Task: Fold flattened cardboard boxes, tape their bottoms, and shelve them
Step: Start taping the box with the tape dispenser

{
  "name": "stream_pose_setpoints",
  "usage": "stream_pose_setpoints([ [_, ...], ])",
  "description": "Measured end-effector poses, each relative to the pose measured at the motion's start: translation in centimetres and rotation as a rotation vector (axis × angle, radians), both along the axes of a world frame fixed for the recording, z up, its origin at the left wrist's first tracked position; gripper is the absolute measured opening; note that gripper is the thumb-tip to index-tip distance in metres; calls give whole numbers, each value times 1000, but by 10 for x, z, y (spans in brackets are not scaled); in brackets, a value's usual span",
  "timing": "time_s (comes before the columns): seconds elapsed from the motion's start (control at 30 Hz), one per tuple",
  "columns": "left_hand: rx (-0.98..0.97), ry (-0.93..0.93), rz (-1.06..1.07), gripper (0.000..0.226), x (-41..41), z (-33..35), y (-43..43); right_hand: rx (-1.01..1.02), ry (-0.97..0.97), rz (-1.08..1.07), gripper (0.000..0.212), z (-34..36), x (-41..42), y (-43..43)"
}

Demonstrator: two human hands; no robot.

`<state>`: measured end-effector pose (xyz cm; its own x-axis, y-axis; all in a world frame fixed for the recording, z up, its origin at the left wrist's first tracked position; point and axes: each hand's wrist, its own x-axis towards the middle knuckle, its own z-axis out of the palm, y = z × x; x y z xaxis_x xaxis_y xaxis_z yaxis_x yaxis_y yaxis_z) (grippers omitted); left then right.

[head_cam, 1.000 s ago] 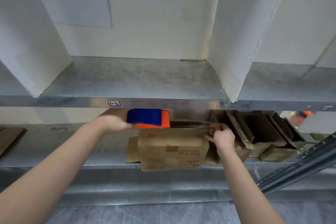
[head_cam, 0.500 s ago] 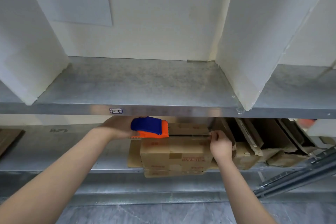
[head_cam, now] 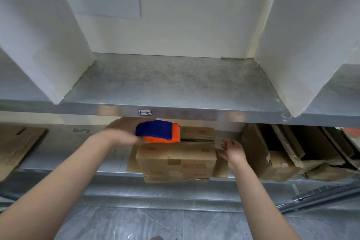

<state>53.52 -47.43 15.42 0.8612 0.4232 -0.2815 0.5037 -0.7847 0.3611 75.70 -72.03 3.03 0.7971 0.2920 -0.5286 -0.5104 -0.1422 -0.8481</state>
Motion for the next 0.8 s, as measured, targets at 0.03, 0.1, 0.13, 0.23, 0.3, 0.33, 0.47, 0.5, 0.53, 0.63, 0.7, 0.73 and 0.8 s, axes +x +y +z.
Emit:
stream_pose_setpoints([
  [0.03, 12, -5, -15, 59, 1, -1, 0, -18, -30, 25, 15, -1, 3, 1],
  [0.1, 40, 3, -39, 58, 4, -3, -1, -117, -98, 94, 16, -8, 7, -1],
  [0.13, 48, 8, -44, 58, 6, -5, -1, -191, -132, 133, 18, -13, 8, -2],
  [0.23, 48, 4, -50, 58, 7, -8, 2, -323, -229, 217, 24, -26, 5, -5],
  [0.3, 36, -8, -62, 52, 7, -9, 1, -395, -310, 273, 25, -29, 3, -4],
  [0.33, 29, -16, -61, 50, 7, -9, 0, -421, -340, 296, 25, -31, 2, -3],
  [0.47, 14, -54, -69, 45, 8, -15, 2, -455, -413, 307, 24, -39, -5, 3],
  [0.5, 8, -69, -75, 44, 7, -17, 3, -463, -418, 305, 21, -40, -7, 3],
  [0.53, -3, -85, -82, 44, 6, -17, 3, -468, -420, 297, 17, -42, -7, 3],
  [0.63, -15, -125, -92, 43, 6, -18, 2, -508, -463, 237, 16, -41, -8, -2],
  [0.7, -27, -135, -96, 44, 7, -18, 1, -527, -571, 243, 7, -38, -9, -5],
  [0.73, -30, -147, -97, 46, 8, -18, 0, -518, -622, 273, 8, -34, -9, -7],
  [0.8, -39, -166, -91, 49, 8, -19, 0, -466, -640, 365, 25, -27, -11, -11],
])
